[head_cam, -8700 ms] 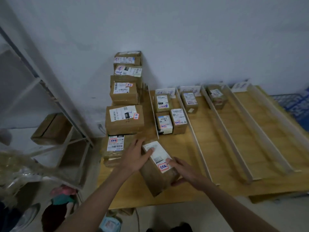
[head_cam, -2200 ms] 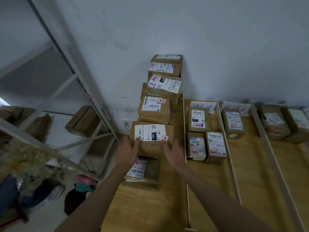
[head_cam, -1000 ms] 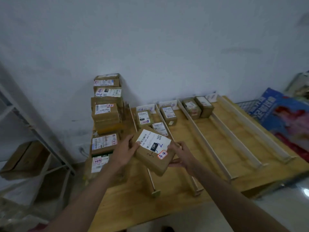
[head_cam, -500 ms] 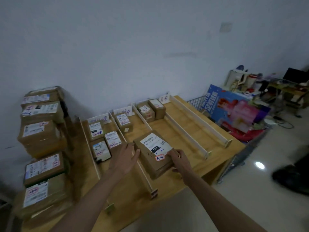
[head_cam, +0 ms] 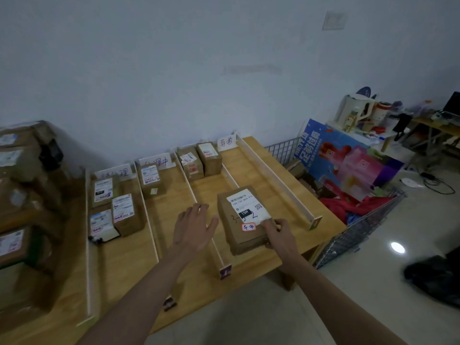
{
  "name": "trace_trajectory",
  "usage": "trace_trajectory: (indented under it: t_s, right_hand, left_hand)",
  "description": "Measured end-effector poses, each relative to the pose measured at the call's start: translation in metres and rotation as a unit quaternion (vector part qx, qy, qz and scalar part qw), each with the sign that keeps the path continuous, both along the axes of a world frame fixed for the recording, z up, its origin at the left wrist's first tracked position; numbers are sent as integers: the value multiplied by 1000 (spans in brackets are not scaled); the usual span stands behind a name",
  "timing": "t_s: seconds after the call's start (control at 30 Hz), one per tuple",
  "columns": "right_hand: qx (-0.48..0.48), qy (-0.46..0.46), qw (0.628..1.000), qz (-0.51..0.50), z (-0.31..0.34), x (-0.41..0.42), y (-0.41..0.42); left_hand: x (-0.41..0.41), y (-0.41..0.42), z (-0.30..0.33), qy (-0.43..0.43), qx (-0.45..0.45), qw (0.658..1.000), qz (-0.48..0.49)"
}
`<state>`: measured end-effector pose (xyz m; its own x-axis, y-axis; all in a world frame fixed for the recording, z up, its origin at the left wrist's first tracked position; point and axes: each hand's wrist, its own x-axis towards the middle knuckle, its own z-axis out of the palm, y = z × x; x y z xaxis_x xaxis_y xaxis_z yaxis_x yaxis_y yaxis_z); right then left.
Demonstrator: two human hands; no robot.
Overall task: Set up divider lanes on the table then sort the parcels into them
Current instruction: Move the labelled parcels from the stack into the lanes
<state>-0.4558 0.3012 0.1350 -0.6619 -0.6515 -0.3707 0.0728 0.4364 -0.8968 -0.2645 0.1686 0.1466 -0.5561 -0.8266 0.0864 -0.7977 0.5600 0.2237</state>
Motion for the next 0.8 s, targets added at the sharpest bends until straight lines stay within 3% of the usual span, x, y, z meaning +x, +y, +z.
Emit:
trace_trajectory:
  t_s: [0.37,0.8]
  right_hand:
    - [-25,-74,997,26,-24,-109,-77]
    - [-32,-60,996,50,-26,-217,-207]
  left_hand:
    - [-95,-70,-20,10,10,999,42]
    - [-194,-180,-40,-15,31,995,88]
